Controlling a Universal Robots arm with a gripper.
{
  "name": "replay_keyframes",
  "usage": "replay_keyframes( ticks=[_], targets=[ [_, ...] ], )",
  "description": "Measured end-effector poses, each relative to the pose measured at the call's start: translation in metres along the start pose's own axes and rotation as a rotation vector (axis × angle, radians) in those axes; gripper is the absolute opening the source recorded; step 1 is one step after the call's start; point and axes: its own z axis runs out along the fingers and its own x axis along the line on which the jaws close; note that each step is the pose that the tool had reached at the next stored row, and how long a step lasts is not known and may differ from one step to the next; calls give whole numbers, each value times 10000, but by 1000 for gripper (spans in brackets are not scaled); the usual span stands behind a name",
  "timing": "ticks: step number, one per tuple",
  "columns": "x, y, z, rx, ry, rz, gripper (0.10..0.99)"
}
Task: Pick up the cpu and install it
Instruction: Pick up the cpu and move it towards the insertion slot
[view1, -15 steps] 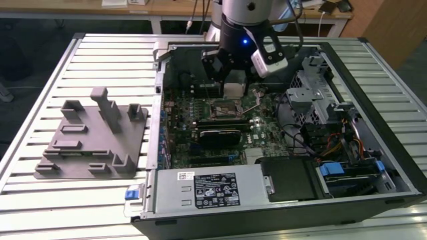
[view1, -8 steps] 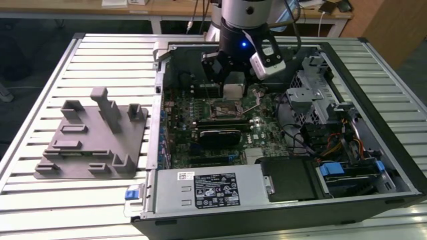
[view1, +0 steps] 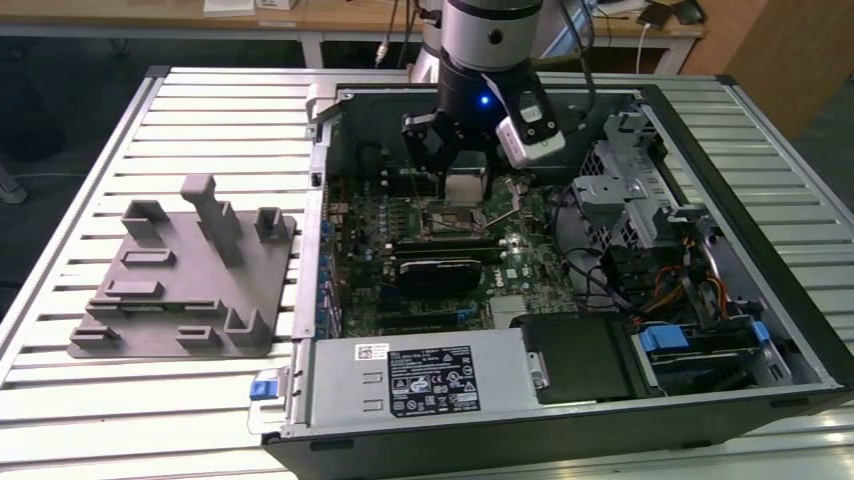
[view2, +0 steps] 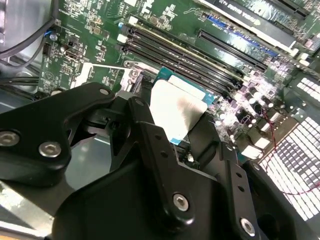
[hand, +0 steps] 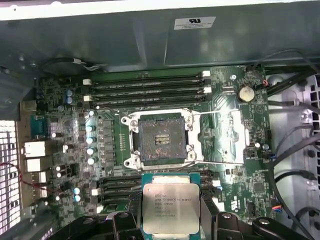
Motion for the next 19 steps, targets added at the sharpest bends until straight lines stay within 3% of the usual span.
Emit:
replay_keyframes(
  ticks=[19],
  targets=[
    [8, 101, 259, 1, 1, -10, 541]
  ],
)
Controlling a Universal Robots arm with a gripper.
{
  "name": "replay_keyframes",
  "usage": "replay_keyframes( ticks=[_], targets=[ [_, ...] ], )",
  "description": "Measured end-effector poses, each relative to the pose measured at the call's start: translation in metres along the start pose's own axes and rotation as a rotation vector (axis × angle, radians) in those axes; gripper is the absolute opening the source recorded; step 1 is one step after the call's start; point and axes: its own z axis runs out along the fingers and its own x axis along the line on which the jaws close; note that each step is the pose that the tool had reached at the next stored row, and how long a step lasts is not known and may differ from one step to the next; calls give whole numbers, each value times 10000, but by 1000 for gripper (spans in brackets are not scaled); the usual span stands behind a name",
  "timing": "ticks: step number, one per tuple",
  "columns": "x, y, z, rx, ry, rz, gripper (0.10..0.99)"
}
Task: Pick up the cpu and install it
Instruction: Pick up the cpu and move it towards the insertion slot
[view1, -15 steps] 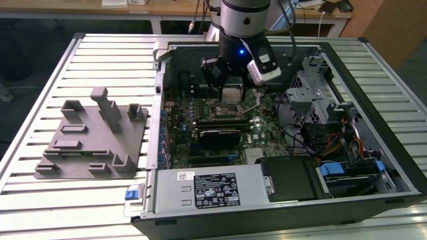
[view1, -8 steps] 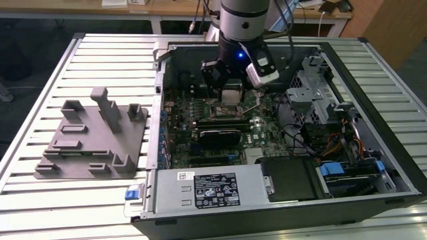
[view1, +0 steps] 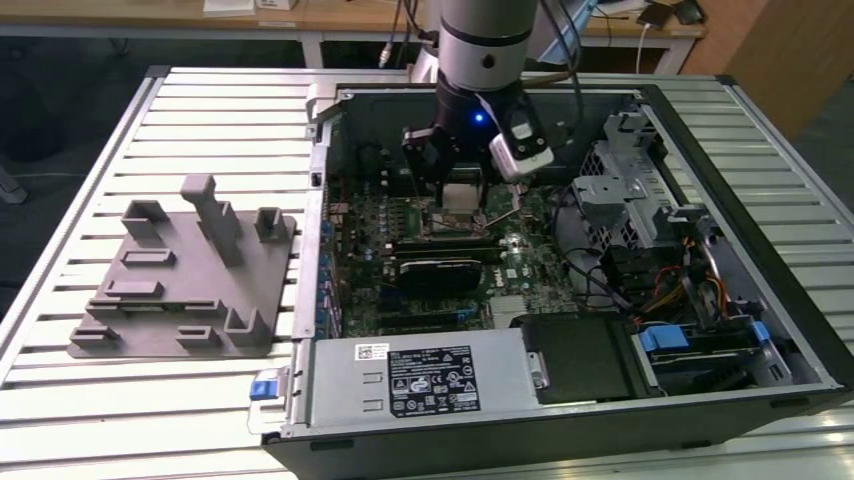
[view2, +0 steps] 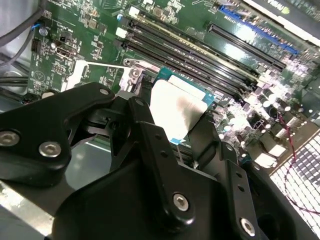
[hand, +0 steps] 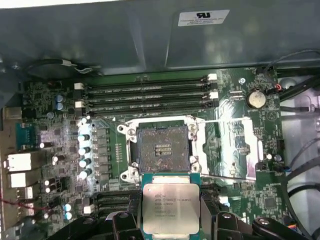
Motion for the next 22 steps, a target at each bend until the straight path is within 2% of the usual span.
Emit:
replay_keyframes(
  ticks=[14, 22],
  targets=[
    [1, 162, 159, -1, 11, -37, 541],
    [2, 225, 239, 4, 19, -81, 541]
  ],
)
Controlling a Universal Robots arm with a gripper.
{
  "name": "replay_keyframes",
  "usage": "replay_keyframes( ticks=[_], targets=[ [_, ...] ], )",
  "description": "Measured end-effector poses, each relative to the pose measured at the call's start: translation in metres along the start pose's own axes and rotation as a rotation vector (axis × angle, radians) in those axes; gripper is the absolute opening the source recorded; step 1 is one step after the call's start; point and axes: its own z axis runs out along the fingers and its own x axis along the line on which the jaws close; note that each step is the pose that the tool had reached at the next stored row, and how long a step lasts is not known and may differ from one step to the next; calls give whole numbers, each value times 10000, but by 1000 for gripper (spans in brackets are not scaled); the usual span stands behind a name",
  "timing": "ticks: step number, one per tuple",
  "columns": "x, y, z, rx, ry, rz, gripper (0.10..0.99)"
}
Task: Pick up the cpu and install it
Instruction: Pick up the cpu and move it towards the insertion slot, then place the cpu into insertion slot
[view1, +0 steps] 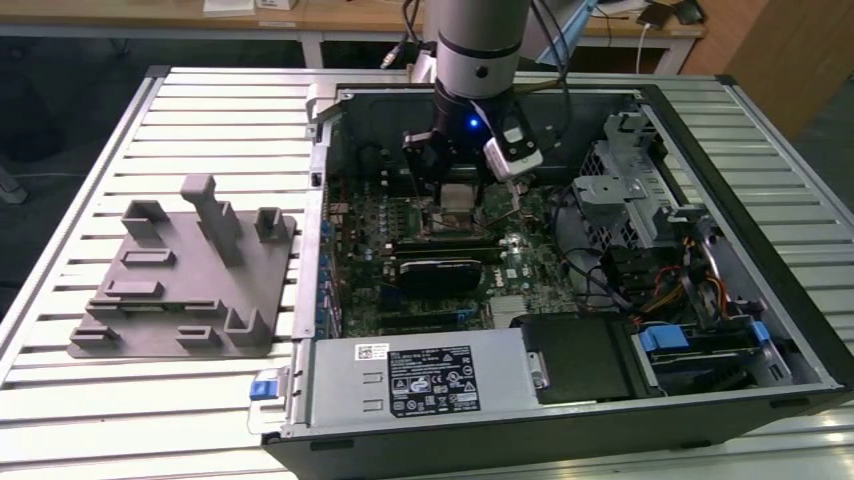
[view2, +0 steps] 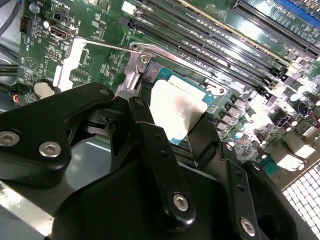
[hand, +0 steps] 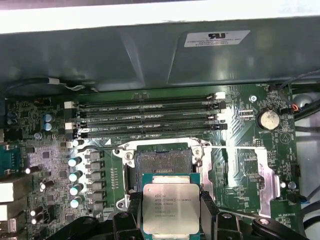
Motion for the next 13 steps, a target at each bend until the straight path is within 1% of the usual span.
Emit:
replay_keyframes(
  ticks=[13],
  targets=[
    [-9, 1, 1, -15, 12, -21, 541]
  ],
)
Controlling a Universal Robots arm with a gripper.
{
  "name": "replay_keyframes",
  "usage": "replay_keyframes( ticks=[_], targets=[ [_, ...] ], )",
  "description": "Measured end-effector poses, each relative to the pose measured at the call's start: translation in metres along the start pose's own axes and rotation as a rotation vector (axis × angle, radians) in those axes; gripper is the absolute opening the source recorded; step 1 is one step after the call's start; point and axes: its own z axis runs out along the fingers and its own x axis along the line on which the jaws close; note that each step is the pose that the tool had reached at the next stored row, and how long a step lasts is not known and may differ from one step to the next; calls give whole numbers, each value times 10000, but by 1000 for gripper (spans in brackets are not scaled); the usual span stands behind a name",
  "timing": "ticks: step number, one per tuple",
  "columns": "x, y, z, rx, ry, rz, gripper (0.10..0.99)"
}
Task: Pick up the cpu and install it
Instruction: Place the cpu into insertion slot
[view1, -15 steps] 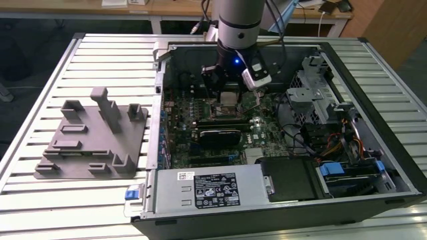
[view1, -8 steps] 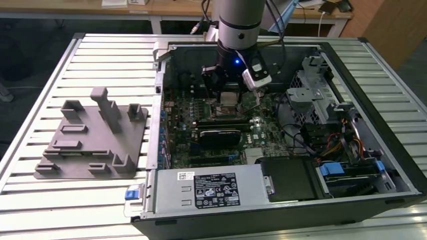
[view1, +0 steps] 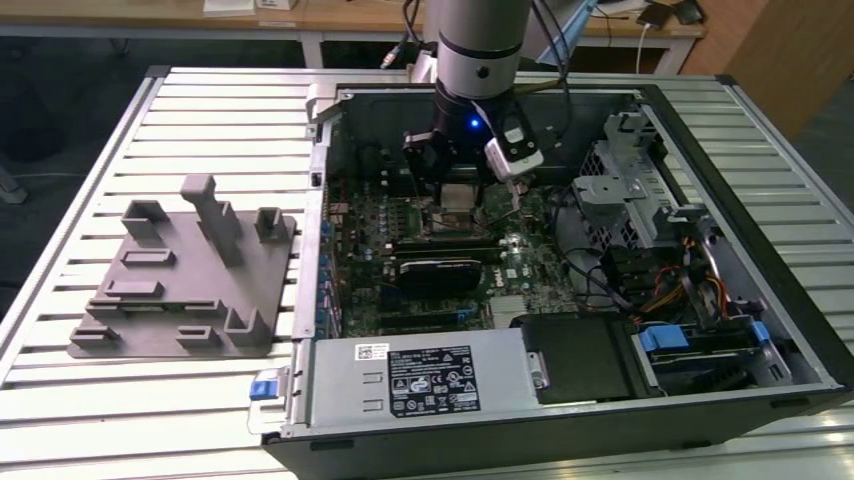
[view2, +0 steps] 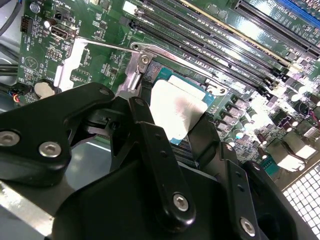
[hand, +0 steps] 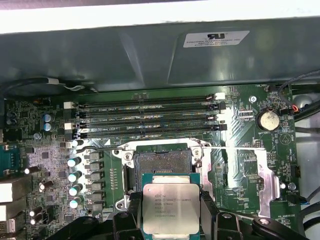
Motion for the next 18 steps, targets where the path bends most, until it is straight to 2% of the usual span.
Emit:
replay_keyframes(
  ticks=[5, 18],
  targets=[
    [0, 0, 0, 4, -12, 334, 541],
    [0, 0, 2, 27, -92, 2469, 541]
  ],
)
